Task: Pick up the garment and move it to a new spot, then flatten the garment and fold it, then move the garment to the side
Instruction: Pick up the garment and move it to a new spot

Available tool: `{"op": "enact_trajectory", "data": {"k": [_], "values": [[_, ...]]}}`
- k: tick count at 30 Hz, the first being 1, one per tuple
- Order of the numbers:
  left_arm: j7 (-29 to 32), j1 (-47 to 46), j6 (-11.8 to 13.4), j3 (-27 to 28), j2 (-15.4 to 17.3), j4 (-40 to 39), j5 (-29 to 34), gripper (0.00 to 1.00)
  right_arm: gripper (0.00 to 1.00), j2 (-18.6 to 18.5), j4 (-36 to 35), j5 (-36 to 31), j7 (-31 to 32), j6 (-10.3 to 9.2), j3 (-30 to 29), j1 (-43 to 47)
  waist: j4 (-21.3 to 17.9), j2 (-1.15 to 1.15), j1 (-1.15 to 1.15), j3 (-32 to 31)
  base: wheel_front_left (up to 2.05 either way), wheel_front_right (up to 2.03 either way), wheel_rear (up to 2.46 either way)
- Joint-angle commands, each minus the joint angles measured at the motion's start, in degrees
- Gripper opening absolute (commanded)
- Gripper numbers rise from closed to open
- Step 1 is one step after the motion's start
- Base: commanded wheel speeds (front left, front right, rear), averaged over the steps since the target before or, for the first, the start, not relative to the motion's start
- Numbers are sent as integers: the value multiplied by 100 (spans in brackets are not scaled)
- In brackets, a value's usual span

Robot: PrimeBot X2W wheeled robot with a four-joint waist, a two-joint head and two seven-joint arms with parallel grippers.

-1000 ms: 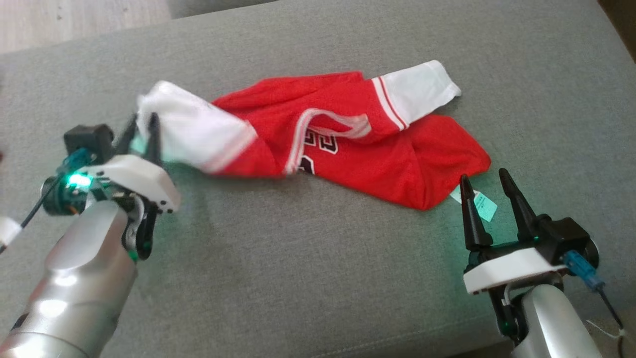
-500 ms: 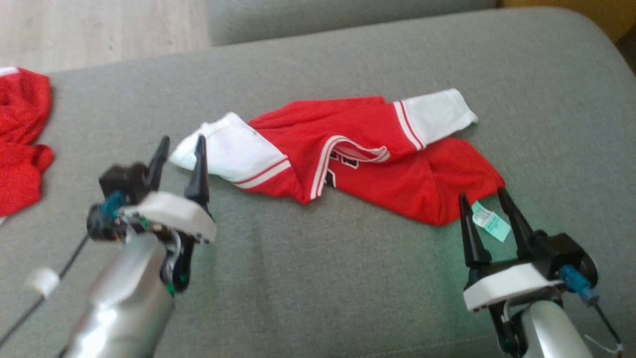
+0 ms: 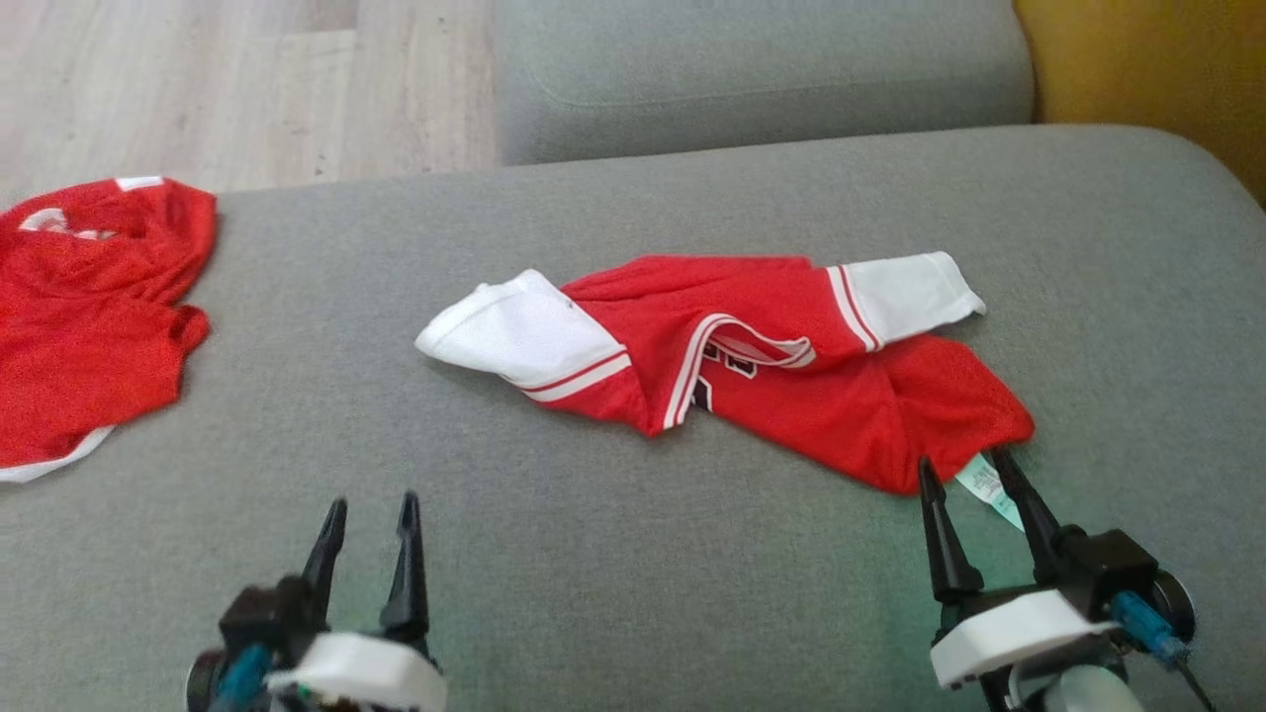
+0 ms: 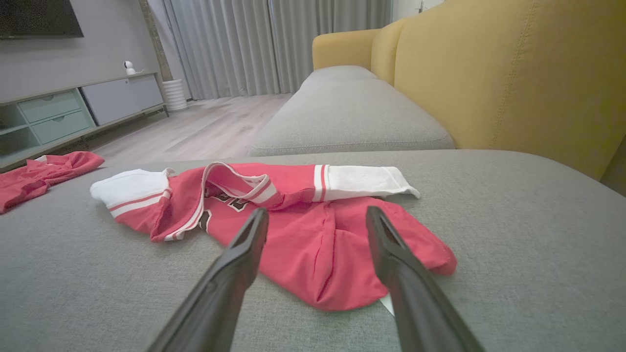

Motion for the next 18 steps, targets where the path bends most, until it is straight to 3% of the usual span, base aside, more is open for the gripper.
{"op": "enact_trajectory", "data": {"k": [1, 8, 18], "values": [[-54, 23, 87, 370, 29, -344, 111, 100, 100, -26, -214, -49, -63, 21, 112, -75, 77, 0, 1, -72, 0, 0, 0], [-54, 566, 188, 707, -172, -763, 381, 100, 100, -26, -211, -24, -63, 21, 112, -4, 156, 0, 1, -130, 0, 0, 0], [-54, 861, 131, 871, -346, -979, 644, 100, 100, -26, -182, 16, -63, 21, 142, -14, 168, 0, 1, -138, 0, 0, 0]]}}
